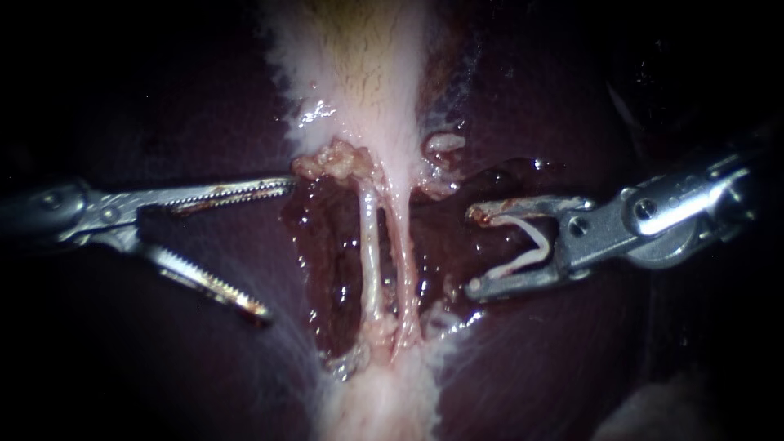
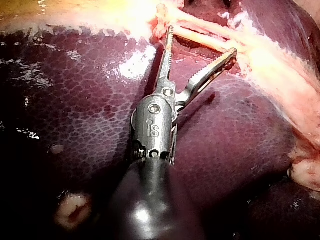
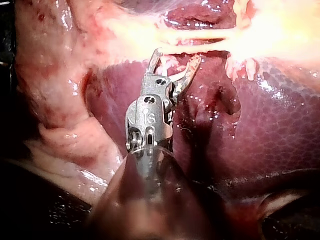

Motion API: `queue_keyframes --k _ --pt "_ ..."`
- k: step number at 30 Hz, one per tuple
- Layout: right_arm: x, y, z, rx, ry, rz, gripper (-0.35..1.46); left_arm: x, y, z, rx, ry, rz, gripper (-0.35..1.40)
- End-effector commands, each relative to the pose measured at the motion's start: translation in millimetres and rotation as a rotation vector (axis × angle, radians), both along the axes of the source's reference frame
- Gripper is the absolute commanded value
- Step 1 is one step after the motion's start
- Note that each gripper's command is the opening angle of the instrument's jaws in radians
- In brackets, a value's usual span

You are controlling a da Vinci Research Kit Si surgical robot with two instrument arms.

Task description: Grabbing gallbladder

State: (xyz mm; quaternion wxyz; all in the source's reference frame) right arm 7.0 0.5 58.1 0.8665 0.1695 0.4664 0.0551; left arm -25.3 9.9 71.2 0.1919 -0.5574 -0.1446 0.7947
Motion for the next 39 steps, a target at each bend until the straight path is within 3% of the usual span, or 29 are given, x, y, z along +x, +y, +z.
queue_keyframes --k 1,10,15,20,30,35,39 --pt "0.0 0.0 0.0 0.0 0.0 0.0 0.5 0.0 0.0 0.0 0.0 0.0 0.0 1.01" --pt "0.0 0.0 0.0 0.0 0.0 0.0 0.5 -0.1 0.7 -0.2 0.0 0.003 -0.012 1.0" --pt "0.0 0.0 0.1 0.0 0.0 0.0 0.5 0.2 2.9 -0.5 0.007 0.004 -0.047 0.98" --pt "0.0 0.0 0.1 0.0 0.0 0.0 0.5 0.6 5.4 -0.3 -0.016 0.015 -0.07 0.95" --pt "0.1 0.0 0.1 0.0 -0.001 0.001 0.5 -1.8 8.1 2.6 -0.032 0.034 -0.094 0.85" --pt "0.1 0.0 0.1 0.0 -0.001 0.001 0.5 -2.8 8.6 3.8 -0.034 0.038 -0.099 0.76" --pt "0.1 0.0 0.1 0.0 -0.001 0.001 0.5 -2.8 8.6 4.8 -0.032 0.061 -0.085 0.61"
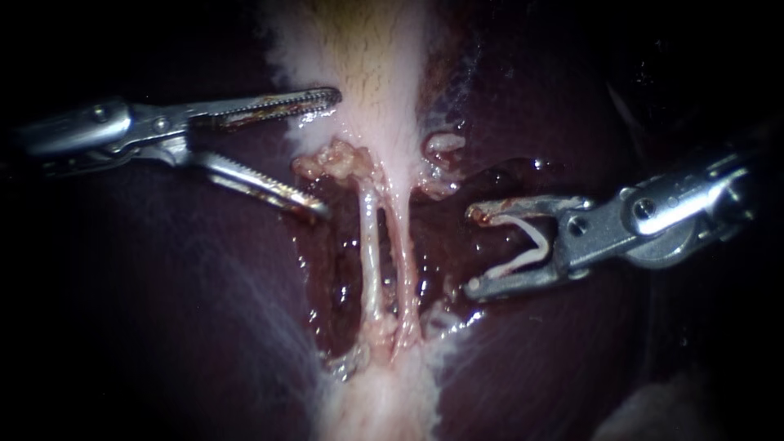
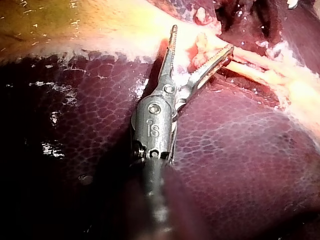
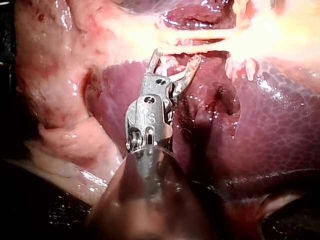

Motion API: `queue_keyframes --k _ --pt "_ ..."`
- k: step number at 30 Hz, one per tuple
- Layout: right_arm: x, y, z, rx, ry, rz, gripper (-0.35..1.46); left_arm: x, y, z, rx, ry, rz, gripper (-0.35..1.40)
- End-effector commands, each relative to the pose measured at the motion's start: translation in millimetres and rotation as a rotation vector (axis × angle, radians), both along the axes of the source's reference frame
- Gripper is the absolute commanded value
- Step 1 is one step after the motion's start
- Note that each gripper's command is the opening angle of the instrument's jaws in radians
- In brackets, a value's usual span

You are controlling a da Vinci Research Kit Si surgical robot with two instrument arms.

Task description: Grabbing gallbladder

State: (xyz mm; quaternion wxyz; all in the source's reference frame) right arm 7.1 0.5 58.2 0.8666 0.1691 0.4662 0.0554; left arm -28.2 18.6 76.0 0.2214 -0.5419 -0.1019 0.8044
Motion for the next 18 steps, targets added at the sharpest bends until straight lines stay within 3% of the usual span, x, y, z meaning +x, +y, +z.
queue_keyframes --k 1,8,14,18 --pt "0.0 0.0 0.0 0.0 0.0 0.0 0.5 0.1 0.0 0.3 0.002 0.011 0.008 0.56" --pt "0.0 0.0 0.0 0.0 0.0 0.0 0.5 0.4 -0.7 1.9 0.006 0.05 0.037 0.48" --pt "0.0 0.0 0.0 0.0 0.0 0.0 0.5 1.4 -0.7 1.9 0.008 0.053 0.044 0.49" --pt "0.0 0.0 0.0 0.0 0.0 0.0 0.5 1.9 -0.6 1.8 0.01 0.056 0.048 0.38"
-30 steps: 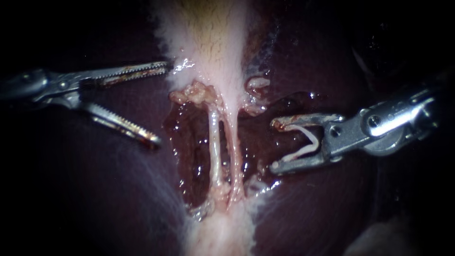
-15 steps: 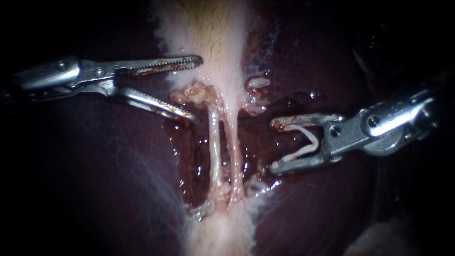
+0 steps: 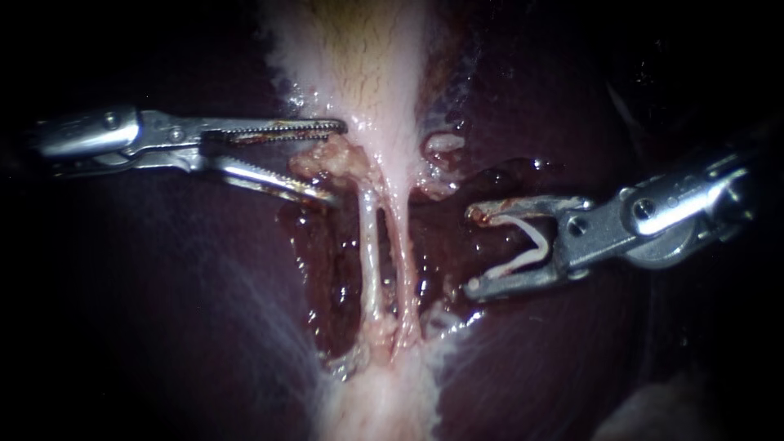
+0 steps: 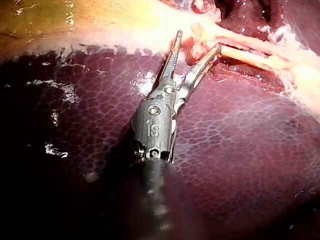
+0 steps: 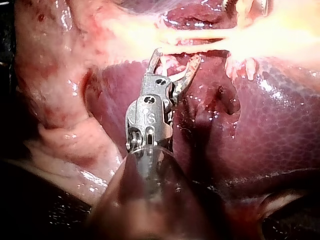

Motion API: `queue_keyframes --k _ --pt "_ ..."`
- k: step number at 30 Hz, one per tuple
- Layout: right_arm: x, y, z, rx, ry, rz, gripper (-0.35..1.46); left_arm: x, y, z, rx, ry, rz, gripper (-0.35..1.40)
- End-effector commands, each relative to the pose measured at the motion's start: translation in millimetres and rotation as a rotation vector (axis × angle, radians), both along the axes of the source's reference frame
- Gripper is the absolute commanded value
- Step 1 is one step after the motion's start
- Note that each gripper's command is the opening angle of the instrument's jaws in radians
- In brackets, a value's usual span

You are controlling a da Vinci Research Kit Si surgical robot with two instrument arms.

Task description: Grabbing gallbladder

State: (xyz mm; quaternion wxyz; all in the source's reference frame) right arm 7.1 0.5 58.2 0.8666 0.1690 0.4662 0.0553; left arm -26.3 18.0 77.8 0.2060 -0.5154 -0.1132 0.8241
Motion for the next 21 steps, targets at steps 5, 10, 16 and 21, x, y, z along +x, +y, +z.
queue_keyframes --k 5,10,16,21 --pt "0.0 0.0 0.0 0.0 0.0 0.0 0.5 0.4 0.1 -0.5 0.033 -0.001 -0.021 0.06" --pt "0.0 0.0 0.0 0.0 0.0 0.0 0.5 0.7 0.1 -0.9 0.062 0.005 -0.038 -0.35" --pt "0.0 0.0 0.0 0.0 0.0 0.0 0.5 1.0 0.1 -1.5 0.097 0.011 -0.053 -0.35" --pt "-0.1 0.0 0.0 0.0 0.0 0.0 0.5 1.1 -0.1 -2.6 0.13 0.027 -0.059 -0.35"
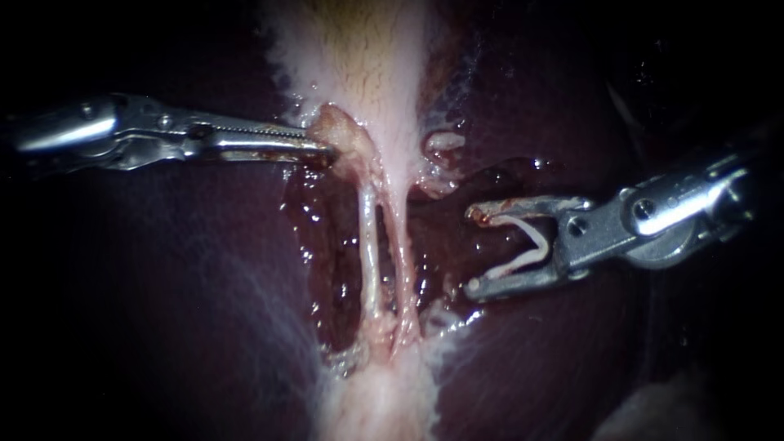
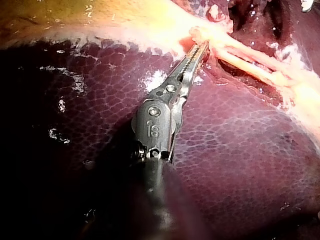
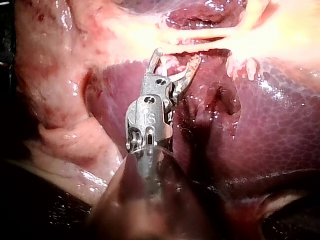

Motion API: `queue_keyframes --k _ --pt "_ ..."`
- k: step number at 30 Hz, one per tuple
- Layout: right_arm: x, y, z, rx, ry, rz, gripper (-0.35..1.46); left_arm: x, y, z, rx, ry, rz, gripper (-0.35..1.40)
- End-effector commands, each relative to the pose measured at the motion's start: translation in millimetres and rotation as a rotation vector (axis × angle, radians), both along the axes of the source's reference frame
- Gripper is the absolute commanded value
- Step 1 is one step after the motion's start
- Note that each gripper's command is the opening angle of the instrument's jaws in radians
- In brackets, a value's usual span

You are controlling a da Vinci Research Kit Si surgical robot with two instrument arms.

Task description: Grabbing gallbladder

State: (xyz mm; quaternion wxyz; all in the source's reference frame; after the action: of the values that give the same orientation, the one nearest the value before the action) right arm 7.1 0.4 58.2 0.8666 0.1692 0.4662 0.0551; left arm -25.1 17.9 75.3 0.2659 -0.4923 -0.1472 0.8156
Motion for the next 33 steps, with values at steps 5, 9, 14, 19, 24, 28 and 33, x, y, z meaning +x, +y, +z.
queue_keyframes --k 5,9,14,19,24,28,33 --pt "0.0 0.0 0.0 0.0 0.0 0.0 0.5 0.3 -0.3 -1.3 0.021 0.008 -0.004 -0.35" --pt "-0.1 0.0 0.0 0.0 0.0 0.0 0.5 0.9 0.0 -2.6 0.028 0.005 -0.002 -0.35" --pt "-0.1 0.0 0.0 0.0 0.0 0.0 0.5 1.7 0.3 -5.0 0.038 0.001 0.0 -0.35" --pt "-0.1 0.0 0.0 0.0 0.0 0.0 0.5 2.6 0.6 -8.1 0.039 -0.027 -0.013 -0.35" --pt "-0.1 0.0 0.0 0.0 0.0 0.0 0.5 3.0 0.1 -10.8 0.015 -0.036 -0.015 -0.35" --pt "-0.1 0.0 0.0 0.0 0.0 0.0 0.5 3.3 -0.5 -11.9 0.004 -0.038 -0.016 -0.35" --pt "-0.1 0.0 0.0 0.0 0.0 0.0 0.5 4.2 -0.4 -12.5 0.0 -0.04 -0.015 -0.35"
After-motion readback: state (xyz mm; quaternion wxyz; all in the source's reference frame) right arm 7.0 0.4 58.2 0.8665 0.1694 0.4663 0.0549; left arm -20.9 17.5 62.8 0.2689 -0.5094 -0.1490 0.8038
